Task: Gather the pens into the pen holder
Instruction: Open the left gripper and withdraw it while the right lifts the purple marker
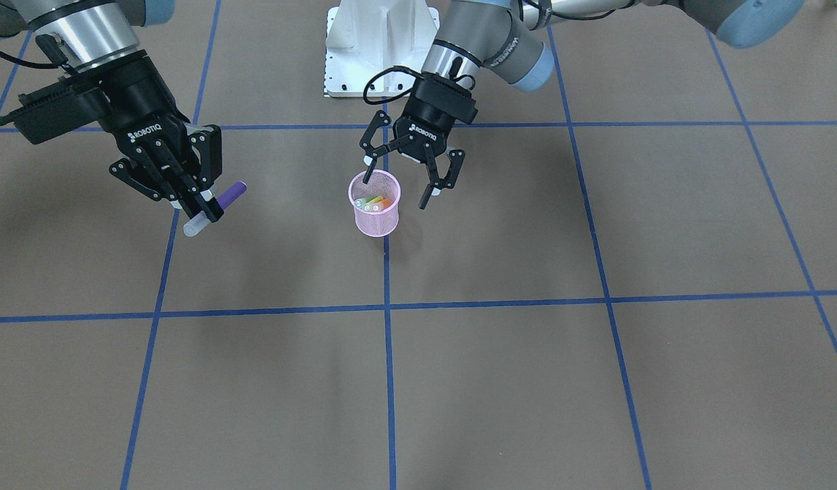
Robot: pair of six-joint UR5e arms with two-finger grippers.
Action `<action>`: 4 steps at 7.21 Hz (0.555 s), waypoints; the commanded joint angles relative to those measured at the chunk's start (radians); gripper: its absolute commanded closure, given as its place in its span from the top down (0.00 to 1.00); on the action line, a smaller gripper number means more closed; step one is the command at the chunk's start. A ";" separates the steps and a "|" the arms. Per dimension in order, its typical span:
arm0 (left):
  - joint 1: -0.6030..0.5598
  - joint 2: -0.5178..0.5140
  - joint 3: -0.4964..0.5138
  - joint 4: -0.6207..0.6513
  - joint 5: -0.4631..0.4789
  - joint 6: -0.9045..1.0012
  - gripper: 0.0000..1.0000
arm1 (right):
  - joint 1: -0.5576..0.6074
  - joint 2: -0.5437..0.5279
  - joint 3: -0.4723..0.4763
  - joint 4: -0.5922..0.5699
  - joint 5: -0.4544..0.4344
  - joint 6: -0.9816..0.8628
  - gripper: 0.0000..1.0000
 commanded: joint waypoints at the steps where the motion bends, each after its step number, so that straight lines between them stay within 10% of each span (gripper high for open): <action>1: -0.247 0.074 -0.019 0.076 -0.413 -0.019 0.99 | -0.069 0.002 0.005 0.051 -0.141 -0.001 0.00; 3: -0.522 0.072 -0.013 0.288 -0.868 0.048 0.99 | -0.180 0.025 0.005 0.057 -0.319 0.001 0.00; 4: -0.578 0.073 -0.013 0.384 -0.940 0.151 0.99 | -0.256 0.032 0.004 0.057 -0.409 0.002 0.00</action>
